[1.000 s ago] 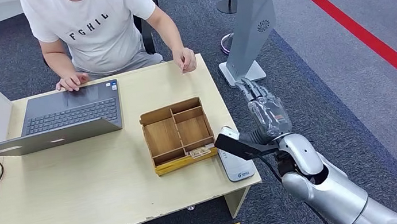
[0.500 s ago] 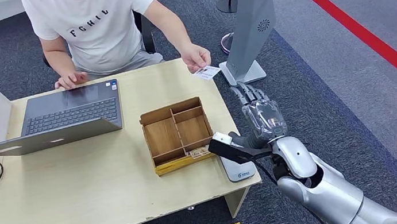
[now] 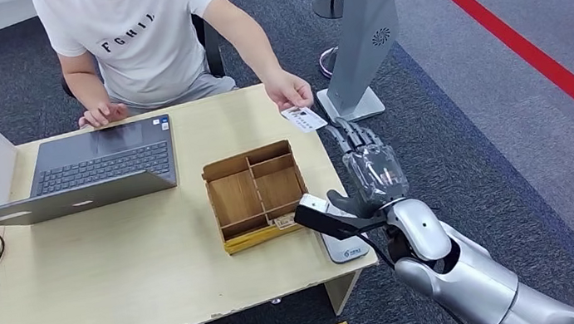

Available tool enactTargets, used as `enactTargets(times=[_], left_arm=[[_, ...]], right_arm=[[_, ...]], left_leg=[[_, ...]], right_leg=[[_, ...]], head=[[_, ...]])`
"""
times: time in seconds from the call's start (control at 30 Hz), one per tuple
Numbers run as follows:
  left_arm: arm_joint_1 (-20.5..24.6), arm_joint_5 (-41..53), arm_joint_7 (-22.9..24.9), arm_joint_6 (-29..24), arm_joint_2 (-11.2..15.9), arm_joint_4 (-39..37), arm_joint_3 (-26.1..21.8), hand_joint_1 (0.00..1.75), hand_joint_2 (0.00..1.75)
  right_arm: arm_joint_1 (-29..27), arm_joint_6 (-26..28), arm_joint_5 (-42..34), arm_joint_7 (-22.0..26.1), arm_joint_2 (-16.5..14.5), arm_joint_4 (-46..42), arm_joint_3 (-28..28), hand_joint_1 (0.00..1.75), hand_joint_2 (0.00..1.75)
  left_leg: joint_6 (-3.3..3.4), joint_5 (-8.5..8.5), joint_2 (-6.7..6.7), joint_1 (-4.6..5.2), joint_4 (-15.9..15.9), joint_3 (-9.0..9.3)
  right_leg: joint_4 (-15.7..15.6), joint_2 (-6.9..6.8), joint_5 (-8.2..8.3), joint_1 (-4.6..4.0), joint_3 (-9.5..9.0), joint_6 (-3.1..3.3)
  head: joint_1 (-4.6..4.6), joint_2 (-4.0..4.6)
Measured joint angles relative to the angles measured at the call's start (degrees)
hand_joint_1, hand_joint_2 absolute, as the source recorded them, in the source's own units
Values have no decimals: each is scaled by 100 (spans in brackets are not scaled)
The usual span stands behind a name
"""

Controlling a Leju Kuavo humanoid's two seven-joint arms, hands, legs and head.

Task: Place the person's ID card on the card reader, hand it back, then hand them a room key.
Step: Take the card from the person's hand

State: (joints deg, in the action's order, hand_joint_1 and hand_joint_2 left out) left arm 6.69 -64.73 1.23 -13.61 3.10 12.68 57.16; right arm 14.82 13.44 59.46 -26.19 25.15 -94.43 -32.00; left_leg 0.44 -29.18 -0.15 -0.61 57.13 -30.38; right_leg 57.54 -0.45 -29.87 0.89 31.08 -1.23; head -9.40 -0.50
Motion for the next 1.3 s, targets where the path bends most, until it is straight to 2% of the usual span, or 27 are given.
enactTargets(times=[0.5, 0.53, 0.63, 0.67, 1.3], left_arm=[[2, 92, 3, -31, 0, 0, 11, 0, 0], [2, 105, 3, -34, 0, 0, 20, 0, 0], [1, 120, 3, -54, 0, 0, 50, 0, 0], [1, 120, 3, -61, 0, 0, 55, 0, 0], [1, 144, 7, -49, 0, 0, 103, 0, 0]], right_arm=[[526, 76, 72, -44, -168, 388, -308, 0, 175], [556, 95, 55, -52, -175, 422, -331, 8, 175], [614, 153, 22, -74, -192, 513, -387, 139, 175], [624, 179, 15, -79, -198, 539, -404, 175, 175], [658, 445, 151, -200, -207, 815, -638, 175, 175]], left_leg=[[0, 0, -1, -1, 0, -3], [0, 0, -1, -1, 0, -3], [0, 0, -1, -1, 0, -3], [0, 0, -1, -1, 0, -3], [-1, 0, 1, -1, 0, -3]], right_leg=[[2, -1, 0, -1, 2, 0], [2, -1, 0, -1, 3, 0], [2, -1, -1, -1, 3, 0], [2, -1, -1, -1, 3, 0], [2, 1, -2, -1, 6, 0]], head=[[-1, 0], [-1, 0], [0, 0], [0, 0], [0, 0]])
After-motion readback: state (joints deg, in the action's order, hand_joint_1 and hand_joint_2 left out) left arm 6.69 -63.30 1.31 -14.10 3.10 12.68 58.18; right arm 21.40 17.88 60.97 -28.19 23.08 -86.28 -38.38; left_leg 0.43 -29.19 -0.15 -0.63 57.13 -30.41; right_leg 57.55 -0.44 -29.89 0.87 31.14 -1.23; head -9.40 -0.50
